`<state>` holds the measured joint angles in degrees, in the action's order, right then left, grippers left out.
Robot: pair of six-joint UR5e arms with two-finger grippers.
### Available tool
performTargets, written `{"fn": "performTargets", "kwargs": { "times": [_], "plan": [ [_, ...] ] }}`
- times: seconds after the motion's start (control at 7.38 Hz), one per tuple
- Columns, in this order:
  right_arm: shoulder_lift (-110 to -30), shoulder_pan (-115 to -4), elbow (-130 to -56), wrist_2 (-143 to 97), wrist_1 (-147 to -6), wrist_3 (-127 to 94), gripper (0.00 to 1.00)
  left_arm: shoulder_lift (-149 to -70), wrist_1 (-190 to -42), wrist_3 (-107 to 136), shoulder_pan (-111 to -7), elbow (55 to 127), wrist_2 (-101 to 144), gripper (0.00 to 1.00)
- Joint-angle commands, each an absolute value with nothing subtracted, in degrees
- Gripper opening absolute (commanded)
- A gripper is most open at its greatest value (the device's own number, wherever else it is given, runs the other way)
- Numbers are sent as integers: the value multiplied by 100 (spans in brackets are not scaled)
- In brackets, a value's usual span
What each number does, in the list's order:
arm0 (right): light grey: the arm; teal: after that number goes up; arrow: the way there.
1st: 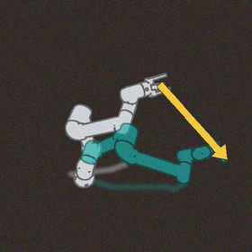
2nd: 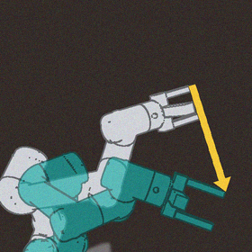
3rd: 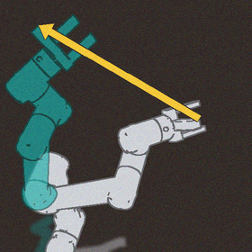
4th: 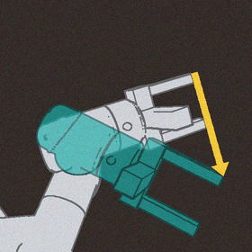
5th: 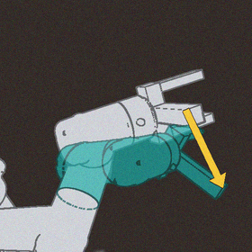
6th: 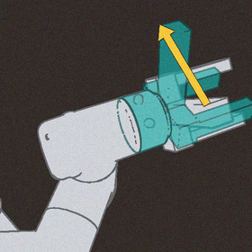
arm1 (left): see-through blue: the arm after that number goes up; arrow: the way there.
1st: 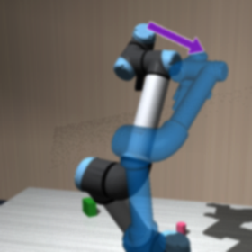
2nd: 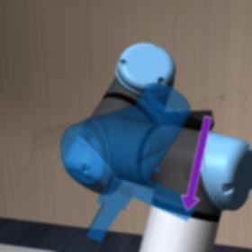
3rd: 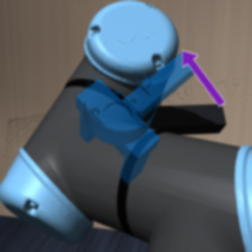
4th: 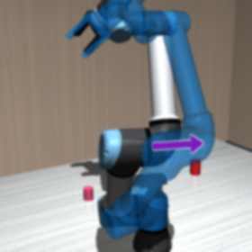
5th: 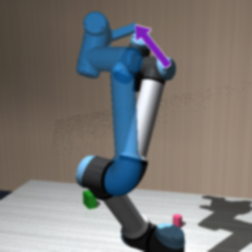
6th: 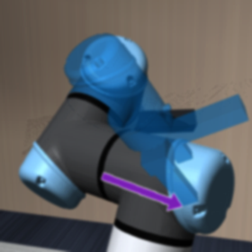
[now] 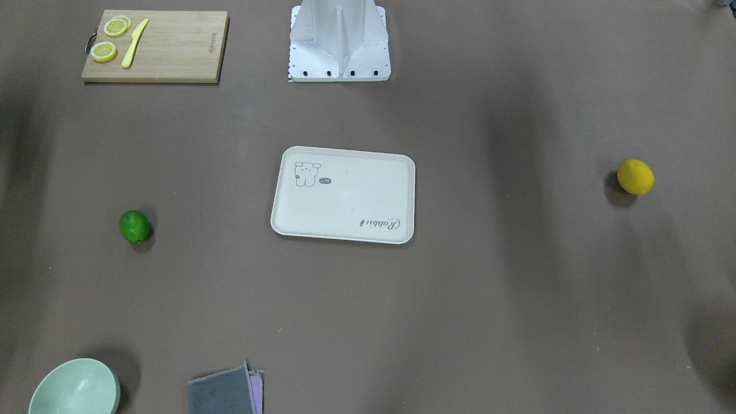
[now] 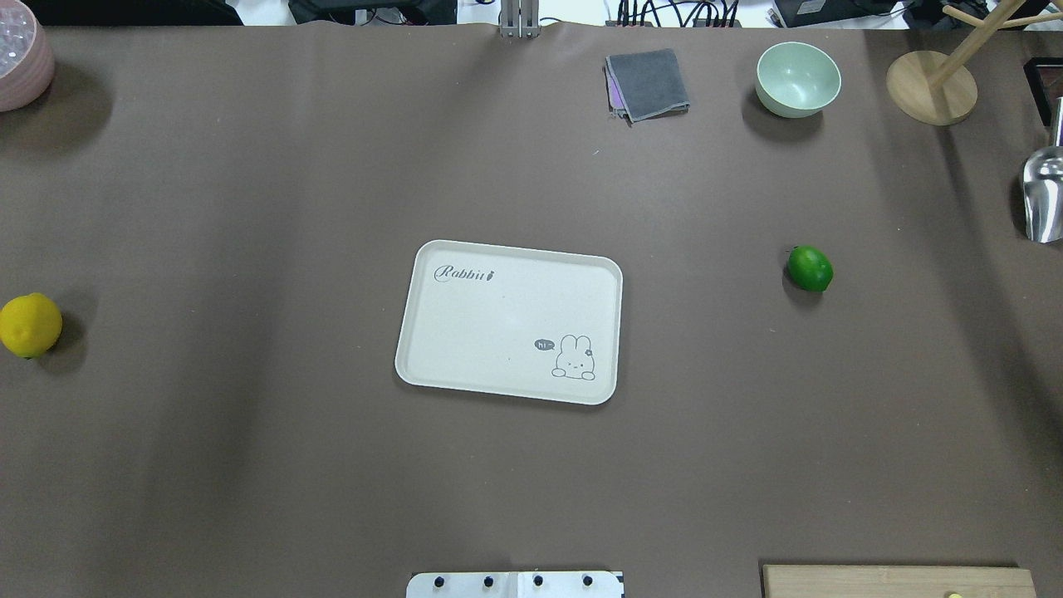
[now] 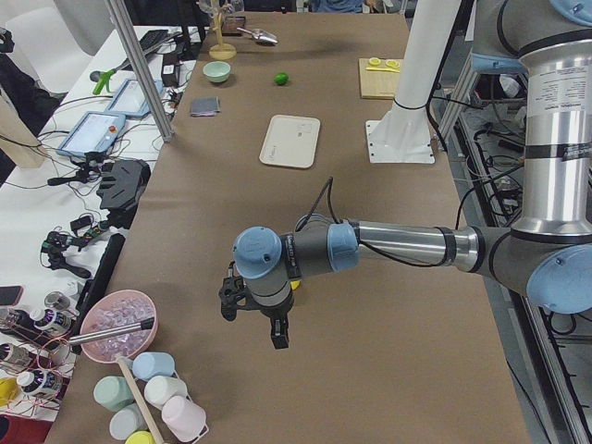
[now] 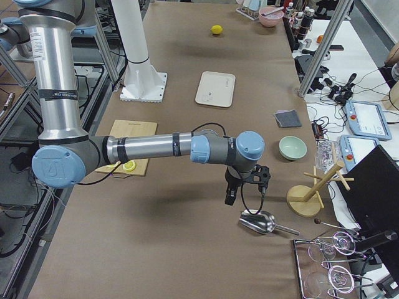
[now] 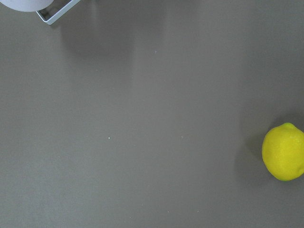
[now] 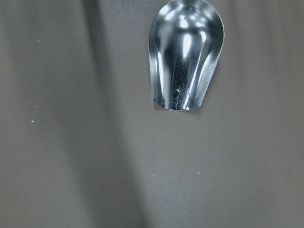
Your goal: Place all lemons on tray
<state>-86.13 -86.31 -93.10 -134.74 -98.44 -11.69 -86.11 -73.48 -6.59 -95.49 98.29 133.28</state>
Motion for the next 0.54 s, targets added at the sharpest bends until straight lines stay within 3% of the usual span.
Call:
{"fn": "performTargets", "kwargs": {
  "times": [0.0,0.41],
  "plan": [
    [-8613,-8631,-9308,-13482,-9844,-1169,99,-8648,-7356,-668,-9536,9748,13263,98],
    [-8613,-8631,-9334,-13605,-9844,-1195,99,-8648,-7339,-633,-9536,9808,13271,98]
  ]
}}
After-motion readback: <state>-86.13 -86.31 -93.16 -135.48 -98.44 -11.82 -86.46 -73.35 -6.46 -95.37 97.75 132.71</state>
